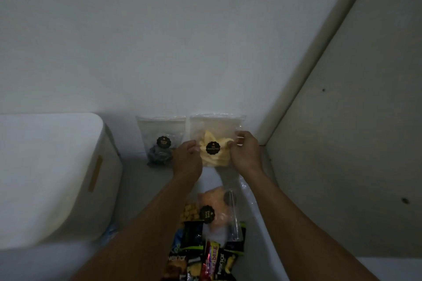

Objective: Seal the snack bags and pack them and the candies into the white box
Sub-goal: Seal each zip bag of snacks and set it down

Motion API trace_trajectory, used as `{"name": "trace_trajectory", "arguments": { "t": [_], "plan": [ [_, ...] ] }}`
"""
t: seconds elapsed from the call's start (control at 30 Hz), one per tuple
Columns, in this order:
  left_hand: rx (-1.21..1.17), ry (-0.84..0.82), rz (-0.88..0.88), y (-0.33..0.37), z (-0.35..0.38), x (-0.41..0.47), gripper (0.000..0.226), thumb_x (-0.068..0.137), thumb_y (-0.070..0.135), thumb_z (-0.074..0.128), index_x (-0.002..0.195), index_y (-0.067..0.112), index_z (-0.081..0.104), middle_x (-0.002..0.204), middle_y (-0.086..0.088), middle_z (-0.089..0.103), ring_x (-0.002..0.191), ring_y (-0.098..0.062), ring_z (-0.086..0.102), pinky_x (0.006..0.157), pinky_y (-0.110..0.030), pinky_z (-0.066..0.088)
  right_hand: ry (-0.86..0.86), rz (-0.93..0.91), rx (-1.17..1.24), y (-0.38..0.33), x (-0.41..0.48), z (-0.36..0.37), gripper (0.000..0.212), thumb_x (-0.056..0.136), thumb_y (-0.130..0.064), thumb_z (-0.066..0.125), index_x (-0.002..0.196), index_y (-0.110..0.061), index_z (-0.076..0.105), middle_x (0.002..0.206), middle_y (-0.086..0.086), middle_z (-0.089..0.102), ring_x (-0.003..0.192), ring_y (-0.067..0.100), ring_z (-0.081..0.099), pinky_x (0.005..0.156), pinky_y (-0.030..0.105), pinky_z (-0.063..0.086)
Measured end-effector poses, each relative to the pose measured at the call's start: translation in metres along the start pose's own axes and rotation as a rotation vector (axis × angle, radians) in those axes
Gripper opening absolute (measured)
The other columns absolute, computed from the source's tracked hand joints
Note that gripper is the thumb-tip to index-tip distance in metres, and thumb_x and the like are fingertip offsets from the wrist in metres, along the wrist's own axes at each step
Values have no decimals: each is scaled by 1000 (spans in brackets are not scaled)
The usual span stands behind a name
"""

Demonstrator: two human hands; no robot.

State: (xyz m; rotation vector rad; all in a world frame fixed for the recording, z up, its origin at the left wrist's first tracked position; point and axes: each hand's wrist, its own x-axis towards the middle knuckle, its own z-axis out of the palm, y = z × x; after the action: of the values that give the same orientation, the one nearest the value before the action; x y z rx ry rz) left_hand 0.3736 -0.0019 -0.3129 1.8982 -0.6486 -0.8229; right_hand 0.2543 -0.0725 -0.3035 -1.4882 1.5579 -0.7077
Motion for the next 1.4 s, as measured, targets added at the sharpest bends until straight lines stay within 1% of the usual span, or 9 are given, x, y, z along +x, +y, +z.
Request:
{"name": "trace_trajectory", "arguments": {
  "t": [0.2, 0.33, 0.47, 0.63, 0.73, 0.93, 1.1, 1.27, 1.4],
  "plan": [
    [23, -7, 0, -6, 4, 4, 25, 89, 2, 41, 76, 13, 59, 73, -5, 53, 72, -25, 50, 63, -31, 37, -8, -16, -16, -1, -6, -5, 46, 92, -9, 60, 137, -11, 52, 111, 1, 63, 108, 17, 59, 96, 29, 49],
    [22, 17, -48, -12, -7, -7, 39, 91, 3, 52, 129, 8, 58, 118, -8, 64, 109, -28, 61, 98, -41, 50, -36, 18, 1, -3, -18, -15, 57, 92, -16, 64, 145, -13, 43, 137, 9, 57, 120, 22, 57, 103, 41, 48],
    [176, -125, 46, -27, -20, -34, 29, 89, 1, 52, 116, -4, 61, 110, -28, 63, 104, -42, 61, 76, -32, 51, -174, 16, -72, -1, -53, -26, 69, 92, -22, 67, 152, -17, 33, 150, 9, 45, 132, 23, 48, 104, 34, 44],
    [562, -439, 138, -50, -35, -58, 36, 94, 25, 60, 130, 20, 62, 137, -3, 59, 122, -20, 57, 96, -23, 40, -332, 7, -311, 19, -105, -29, 82, 87, -24, 72, 155, -17, 25, 153, 10, 39, 138, 26, 40, 106, 32, 39],
    [643, -472, 207, -62, -38, -62, 32, 93, 16, 59, 123, 20, 66, 135, -6, 60, 118, -23, 59, 100, -32, 48, -319, 70, -404, 40, -123, -24, 77, 83, -20, 72, 149, -17, 31, 141, 13, 51, 126, 30, 51, 96, 36, 48],
    [652, -439, 330, -66, -47, -69, 18, 87, 10, 64, 85, 27, 70, 104, -3, 69, 94, -22, 64, 78, -32, 54, -198, 93, -274, 50, -141, -23, 61, 88, -6, 61, 143, -20, 37, 122, 14, 63, 108, 30, 62, 77, 32, 48],
    [568, -442, 379, -53, -61, -83, 25, 82, -1, 60, 82, 24, 63, 83, 3, 68, 82, -19, 66, 69, -31, 55, -131, 49, -156, 31, -154, -34, 32, 83, -6, 67, 109, -22, 59, 86, -6, 64, 77, 11, 60, 55, 22, 42],
    [494, -450, 472, -20, -82, -101, 22, 89, 10, 56, 91, 28, 69, 85, 3, 72, 79, -15, 67, 72, -29, 53, -118, -28, -17, -4, -170, -46, 21, 74, -11, 77, 83, -28, 68, 86, -4, 69, 80, 17, 67, 67, 32, 53],
    [362, -442, 432, 11, -106, -114, 14, 91, 18, 64, 79, 26, 69, 89, 4, 69, 87, -15, 63, 77, -30, 48, -98, -98, 108, -35, -188, -62, 23, 74, -19, 81, 89, -29, 67, 91, -2, 68, 82, 17, 66, 70, 33, 53]
  ]
}}
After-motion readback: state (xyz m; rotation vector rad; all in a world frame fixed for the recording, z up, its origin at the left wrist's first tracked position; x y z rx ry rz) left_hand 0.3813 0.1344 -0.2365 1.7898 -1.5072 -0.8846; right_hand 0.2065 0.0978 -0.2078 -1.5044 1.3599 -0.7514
